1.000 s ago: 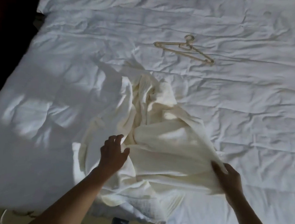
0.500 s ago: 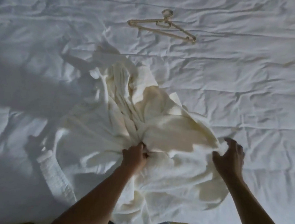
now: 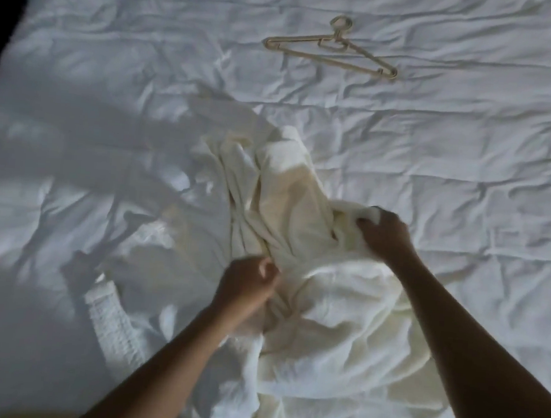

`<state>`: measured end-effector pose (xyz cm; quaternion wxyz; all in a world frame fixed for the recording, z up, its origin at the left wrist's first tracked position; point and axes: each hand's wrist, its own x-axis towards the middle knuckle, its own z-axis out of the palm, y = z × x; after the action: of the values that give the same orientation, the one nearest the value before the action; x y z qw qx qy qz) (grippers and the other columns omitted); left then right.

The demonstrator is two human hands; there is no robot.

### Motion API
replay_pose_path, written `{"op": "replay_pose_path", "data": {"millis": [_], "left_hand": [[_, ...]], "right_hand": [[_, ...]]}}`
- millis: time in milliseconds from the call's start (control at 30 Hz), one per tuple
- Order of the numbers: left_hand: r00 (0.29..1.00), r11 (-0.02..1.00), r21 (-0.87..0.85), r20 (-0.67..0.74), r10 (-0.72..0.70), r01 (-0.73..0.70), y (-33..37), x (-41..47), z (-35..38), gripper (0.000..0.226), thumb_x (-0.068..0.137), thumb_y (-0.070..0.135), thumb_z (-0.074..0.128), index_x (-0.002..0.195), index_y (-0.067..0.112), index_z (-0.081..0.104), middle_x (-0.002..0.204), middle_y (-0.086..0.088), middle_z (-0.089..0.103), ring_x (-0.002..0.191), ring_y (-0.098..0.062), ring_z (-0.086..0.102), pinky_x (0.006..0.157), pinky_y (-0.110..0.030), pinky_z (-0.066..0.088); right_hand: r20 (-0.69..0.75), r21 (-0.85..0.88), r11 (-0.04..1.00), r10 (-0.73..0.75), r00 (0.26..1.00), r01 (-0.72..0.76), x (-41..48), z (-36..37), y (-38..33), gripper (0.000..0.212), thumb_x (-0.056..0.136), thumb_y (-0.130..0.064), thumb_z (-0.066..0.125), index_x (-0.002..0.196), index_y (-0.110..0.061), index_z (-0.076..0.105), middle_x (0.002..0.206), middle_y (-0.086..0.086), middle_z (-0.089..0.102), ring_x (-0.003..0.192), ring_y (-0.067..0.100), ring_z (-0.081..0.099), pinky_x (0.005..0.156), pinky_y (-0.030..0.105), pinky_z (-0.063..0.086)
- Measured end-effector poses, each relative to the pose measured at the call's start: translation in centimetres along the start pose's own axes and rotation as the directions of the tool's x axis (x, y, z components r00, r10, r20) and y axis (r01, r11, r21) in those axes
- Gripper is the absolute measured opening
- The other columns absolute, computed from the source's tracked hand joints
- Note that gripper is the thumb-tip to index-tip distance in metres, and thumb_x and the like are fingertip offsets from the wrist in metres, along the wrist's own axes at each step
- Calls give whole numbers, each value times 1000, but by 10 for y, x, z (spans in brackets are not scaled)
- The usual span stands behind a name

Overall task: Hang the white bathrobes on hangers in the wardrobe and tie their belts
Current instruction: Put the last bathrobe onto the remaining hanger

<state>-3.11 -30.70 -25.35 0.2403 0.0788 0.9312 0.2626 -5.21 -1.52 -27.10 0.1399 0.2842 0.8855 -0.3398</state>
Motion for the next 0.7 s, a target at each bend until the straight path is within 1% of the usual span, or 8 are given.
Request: {"op": "replay_pose_path", "data": {"millis": [33, 67, 167, 267, 333, 400, 533, 700], "left_hand": [[979, 999, -40, -204, 10, -19, 1, 21, -8, 13, 91, 33, 65, 91, 20, 69, 90, -9, 72, 88, -28, 70, 76, -33, 51], [945, 998, -64, -326, -6, -16, 4, 42, -15, 24, 89, 31, 68, 108, 16, 67, 101, -12, 69, 96, -32, 67, 84, -38, 53], [975, 994, 93, -219, -33, 55, 11, 99, -24, 70, 87, 50, 70, 144, 18, 46, 133, -13, 56, 123, -35, 54, 101, -50, 46], [980, 954, 263, 90, -175, 146, 4, 114, 0, 93, 82, 70, 65, 155, 26, 28, 149, -7, 44, 139, -31, 43, 111, -53, 35], [966, 893, 440, 171, -193, 101, -12, 102, 22, 79, 84, 68, 61, 148, 27, 38, 144, -6, 45, 137, -28, 44, 109, -50, 34], [980, 869, 489, 127, -153, 72, -29, 90, 32, 55, 91, 57, 57, 138, 29, 48, 136, -2, 51, 130, -26, 51, 104, -47, 36], [976, 953, 279, 146, -163, 117, -57, 70, 28, 30, 96, 24, 53, 126, 31, 53, 121, -4, 68, 115, -29, 64, 86, -37, 43], [981, 979, 145, 113, -159, 142, -60, 38, 20, 34, 88, 5, 57, 118, 21, 61, 106, -10, 73, 103, -36, 67, 77, -33, 44]], "right_hand": [[-114, 142, 990, 27, 993, -10, -3, -16, 11, 31, 95, -32, 63, 121, -16, 70, 112, 18, 72, 108, 36, 66, 90, 41, 50], [-233, 298, 954, 94, 968, -21, -7, -32, 26, 31, 94, -34, 64, 118, -17, 71, 104, 14, 74, 103, 34, 68, 87, 42, 53], [-405, 570, 816, 382, 831, -98, -24, -68, 80, 35, 91, -35, 65, 118, -14, 71, 90, 3, 71, 94, 28, 67, 78, 40, 53], [-373, 428, 849, 479, 794, -311, -46, -70, 131, 39, 90, -38, 65, 114, -9, 71, 97, 18, 72, 88, 33, 65, 77, 46, 52], [-358, 346, 848, 515, 779, -402, -59, -63, 156, 34, 92, -34, 64, 112, -7, 71, 98, 24, 70, 85, 35, 62, 77, 45, 51], [-347, 361, 814, 571, 744, -456, -68, -56, 173, 32, 94, -29, 65, 114, -5, 70, 100, 27, 69, 85, 34, 58, 79, 44, 49], [-219, 290, 823, 554, 803, -488, -77, -47, 179, 45, 81, -28, 71, 121, -7, 66, 101, 20, 70, 92, 38, 64, 85, 49, 55], [-289, 22, 923, 374, 881, -384, -65, -48, 140, 74, 77, -4, 62, 146, -16, 39, 141, 18, 52, 131, 42, 45, 109, 55, 35]]}}
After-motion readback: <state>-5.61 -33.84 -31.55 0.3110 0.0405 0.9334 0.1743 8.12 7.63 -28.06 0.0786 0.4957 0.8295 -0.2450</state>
